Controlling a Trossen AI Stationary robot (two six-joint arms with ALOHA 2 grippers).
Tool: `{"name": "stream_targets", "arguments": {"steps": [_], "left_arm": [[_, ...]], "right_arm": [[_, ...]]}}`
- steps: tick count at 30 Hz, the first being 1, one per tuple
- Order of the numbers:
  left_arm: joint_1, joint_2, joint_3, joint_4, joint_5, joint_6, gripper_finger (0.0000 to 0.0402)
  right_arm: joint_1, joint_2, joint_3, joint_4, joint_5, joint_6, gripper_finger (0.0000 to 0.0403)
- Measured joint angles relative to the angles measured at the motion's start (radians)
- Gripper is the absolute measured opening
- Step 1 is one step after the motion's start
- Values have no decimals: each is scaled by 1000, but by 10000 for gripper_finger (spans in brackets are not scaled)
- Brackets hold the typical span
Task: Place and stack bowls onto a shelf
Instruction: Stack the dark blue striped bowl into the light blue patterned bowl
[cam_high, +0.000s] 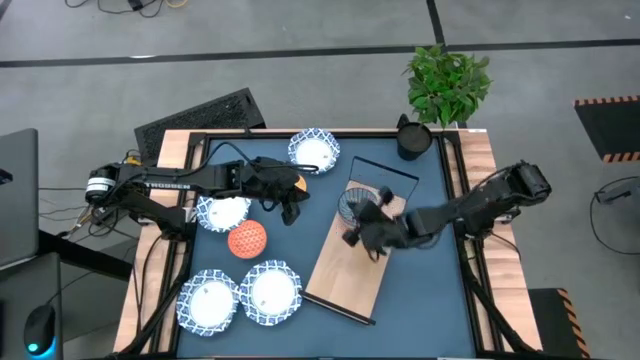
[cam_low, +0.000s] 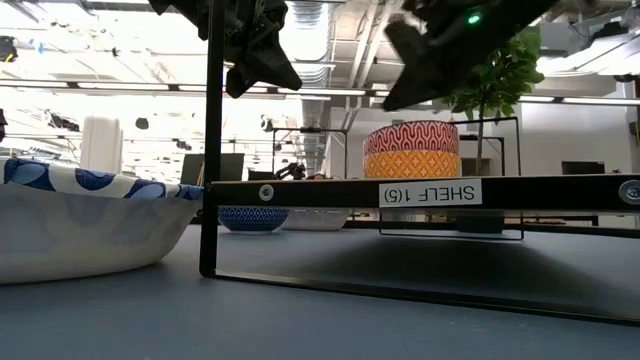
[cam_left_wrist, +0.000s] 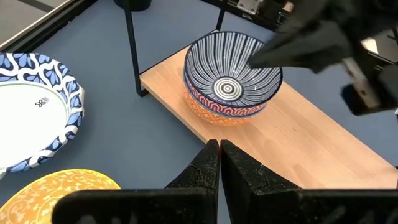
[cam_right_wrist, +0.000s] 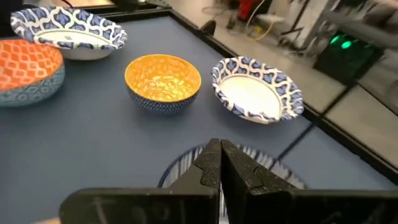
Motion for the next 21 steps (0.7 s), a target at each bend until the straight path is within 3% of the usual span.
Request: {"name": "stream_targets", "arguments": {"steps": [4, 8, 21], "left_arm": [[0, 0, 0, 0, 0, 0, 0], [0, 0, 0, 1, 0, -5, 0], [0, 0, 0, 1, 0, -12, 0]], "right_arm": [[99, 0, 0, -79, 109, 162, 24], [127, 9, 0, -179, 165, 298, 24], [116, 11, -17, -238, 140, 379, 24]]}}
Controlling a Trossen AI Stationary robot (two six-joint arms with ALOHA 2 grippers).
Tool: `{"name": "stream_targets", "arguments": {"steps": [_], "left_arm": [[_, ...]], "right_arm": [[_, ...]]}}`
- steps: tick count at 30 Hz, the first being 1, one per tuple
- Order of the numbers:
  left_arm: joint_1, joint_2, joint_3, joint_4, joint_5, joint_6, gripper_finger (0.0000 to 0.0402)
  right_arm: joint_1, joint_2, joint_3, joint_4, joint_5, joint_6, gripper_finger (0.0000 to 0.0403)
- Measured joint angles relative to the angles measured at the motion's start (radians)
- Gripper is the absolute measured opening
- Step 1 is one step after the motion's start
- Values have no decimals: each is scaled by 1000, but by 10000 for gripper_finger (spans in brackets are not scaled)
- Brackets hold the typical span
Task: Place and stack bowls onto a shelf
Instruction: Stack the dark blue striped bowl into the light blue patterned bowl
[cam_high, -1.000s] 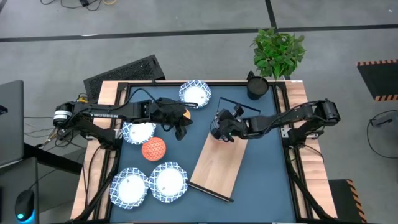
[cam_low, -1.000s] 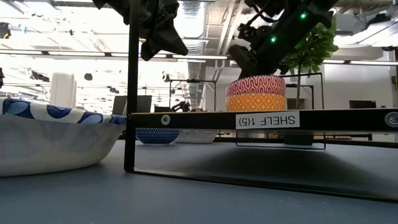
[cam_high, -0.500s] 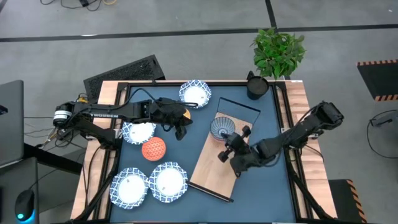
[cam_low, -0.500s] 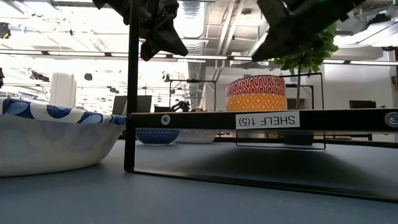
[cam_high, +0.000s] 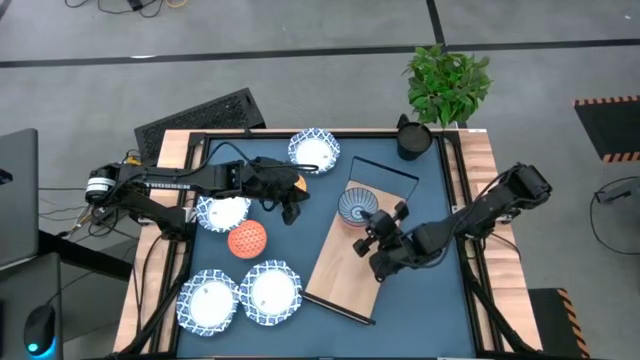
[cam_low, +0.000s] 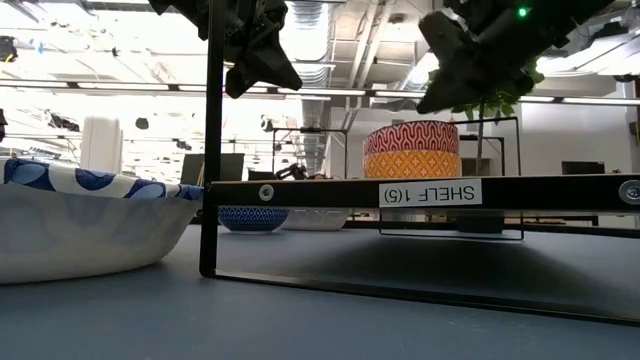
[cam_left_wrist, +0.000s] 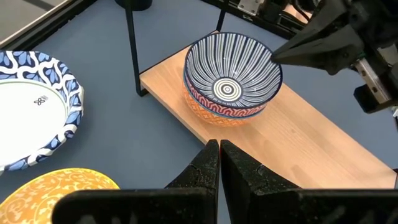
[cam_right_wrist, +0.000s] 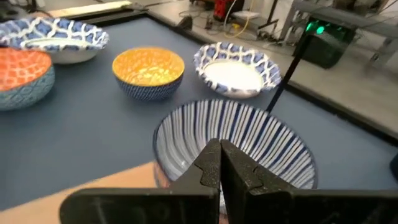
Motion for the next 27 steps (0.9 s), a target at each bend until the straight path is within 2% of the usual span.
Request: {"name": "stream_targets", "arguments": {"steps": [16, 27], "left_arm": [[0, 0, 0, 0, 0, 0, 0], [0, 0, 0, 0, 0, -2, 0]], "right_arm": [[-13, 0, -13, -15, -54, 19, 24], [1, 0, -13, -9, -22, 15, 25]]}}
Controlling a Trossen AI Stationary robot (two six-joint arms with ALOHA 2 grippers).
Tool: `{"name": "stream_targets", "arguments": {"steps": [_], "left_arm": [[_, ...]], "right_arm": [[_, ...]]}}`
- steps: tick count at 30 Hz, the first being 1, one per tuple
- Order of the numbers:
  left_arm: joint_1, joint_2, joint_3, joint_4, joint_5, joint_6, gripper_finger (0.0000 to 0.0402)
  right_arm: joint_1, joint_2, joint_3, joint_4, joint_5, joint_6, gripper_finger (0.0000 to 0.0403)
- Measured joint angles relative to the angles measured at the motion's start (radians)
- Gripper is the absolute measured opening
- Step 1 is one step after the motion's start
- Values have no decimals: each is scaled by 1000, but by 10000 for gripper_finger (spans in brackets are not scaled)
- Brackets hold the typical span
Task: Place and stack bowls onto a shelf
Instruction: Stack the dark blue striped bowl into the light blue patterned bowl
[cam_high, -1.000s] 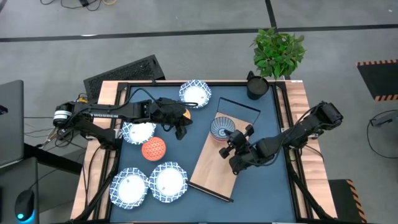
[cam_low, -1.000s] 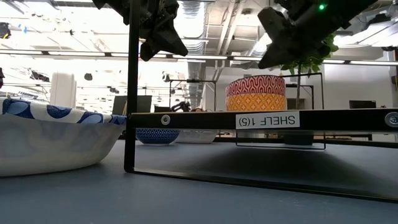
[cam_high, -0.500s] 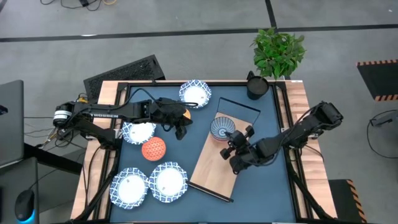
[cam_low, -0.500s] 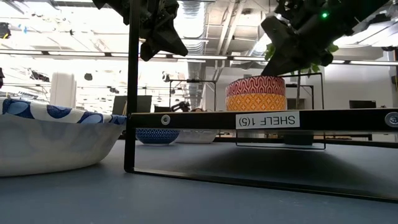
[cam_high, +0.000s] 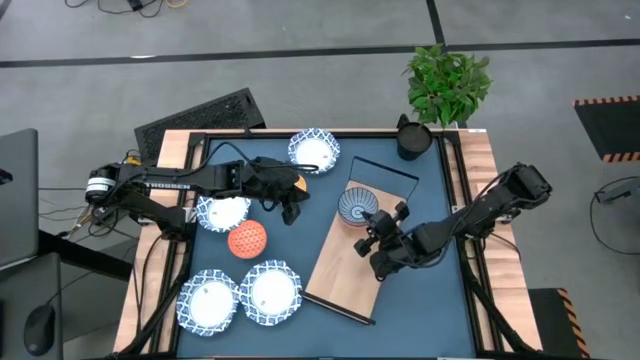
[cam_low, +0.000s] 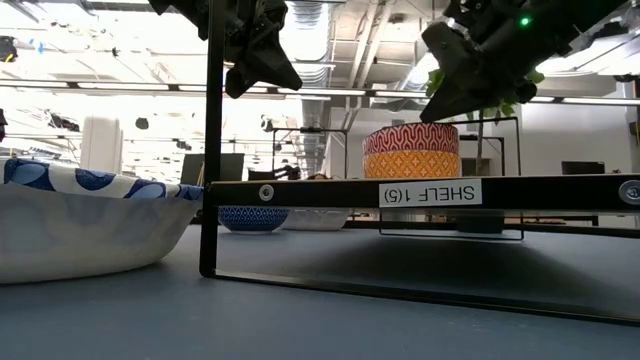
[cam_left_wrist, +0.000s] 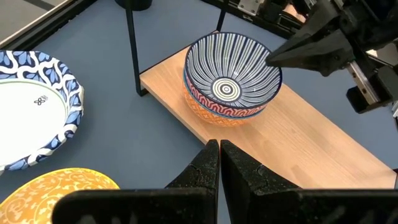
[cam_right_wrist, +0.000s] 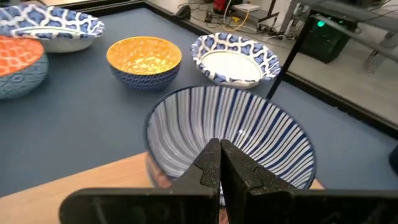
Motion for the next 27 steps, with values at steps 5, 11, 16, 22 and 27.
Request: {"name": "stream_targets", "arguments": {"steps": [5, 11, 16, 22, 27], "left_arm": [[0, 0, 0, 0, 0, 0, 0], [0, 0, 0, 0, 0, 0, 0], [0, 0, 0, 0, 0, -1, 0], [0, 0, 0, 0, 0, -2, 0], [0, 0, 0, 0, 0, 3, 0]], "right_arm": [[-15, 0, 0, -7, -30, 0, 25], [-18, 0, 0, -9, -75, -4, 25], [-20, 0, 0, -8, -65, -10, 25], [-19, 0, 0, -5, -46, -10, 25], [-19, 0, 0, -12, -31, -10, 25]]}}
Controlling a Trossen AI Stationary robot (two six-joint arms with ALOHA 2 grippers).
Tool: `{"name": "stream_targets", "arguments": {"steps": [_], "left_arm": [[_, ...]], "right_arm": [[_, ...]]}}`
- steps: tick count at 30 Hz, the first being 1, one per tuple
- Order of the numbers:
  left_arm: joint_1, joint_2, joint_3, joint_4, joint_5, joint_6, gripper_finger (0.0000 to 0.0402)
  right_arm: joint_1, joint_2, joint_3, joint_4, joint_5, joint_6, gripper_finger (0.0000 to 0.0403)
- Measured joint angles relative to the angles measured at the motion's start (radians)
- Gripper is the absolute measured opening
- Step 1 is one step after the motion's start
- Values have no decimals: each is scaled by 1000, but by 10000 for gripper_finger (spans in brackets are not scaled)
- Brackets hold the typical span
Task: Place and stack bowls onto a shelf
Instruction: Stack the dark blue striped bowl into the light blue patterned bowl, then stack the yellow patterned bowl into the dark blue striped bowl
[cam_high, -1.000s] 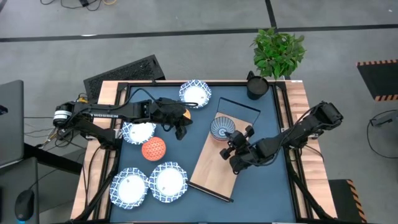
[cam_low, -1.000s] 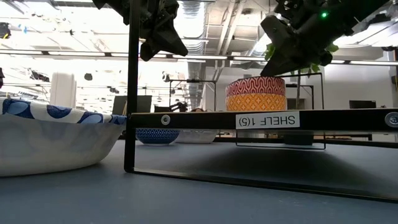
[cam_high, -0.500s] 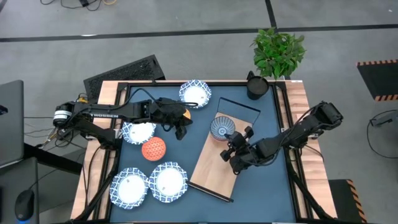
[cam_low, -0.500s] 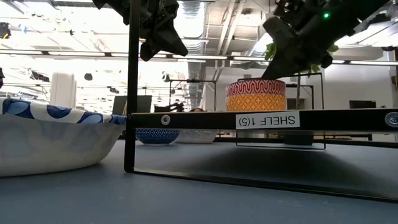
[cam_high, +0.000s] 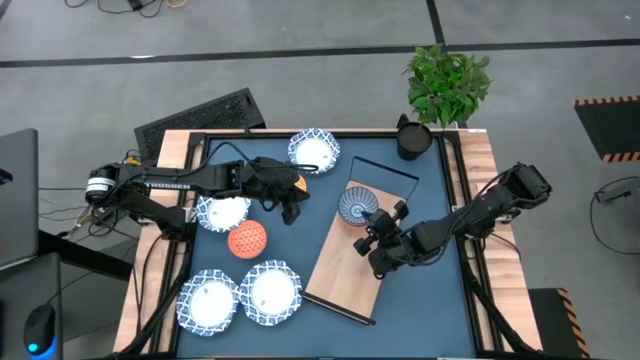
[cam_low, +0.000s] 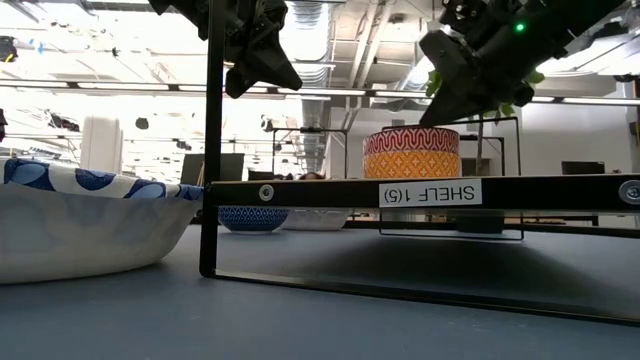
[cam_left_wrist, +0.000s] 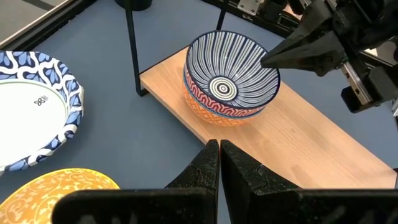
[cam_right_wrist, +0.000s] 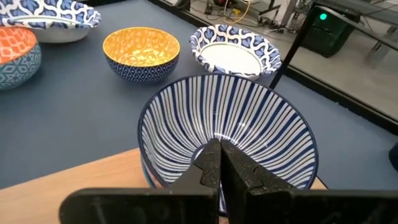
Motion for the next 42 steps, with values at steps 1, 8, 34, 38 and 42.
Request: {"name": "stream_targets", "arguments": {"steps": [1, 8, 34, 38, 42], "left_arm": [[0, 0, 0, 0, 0, 1, 0], [0, 0, 0, -67, -17, 59, 0], [313, 0, 0, -358, -79, 30, 196], [365, 17, 1, -351, 21, 31, 196], [374, 70, 1, -334, 44, 49, 197]], "right_arm": [[0, 0, 0, -1, -2, 0, 25], [0, -3, 0, -1, 4, 1, 25], [8, -11, 482, -373, 30, -379, 69], [8, -11, 522, -543, 29, -265, 76], [8, -11, 524, -657, 25, -156, 77]]}}
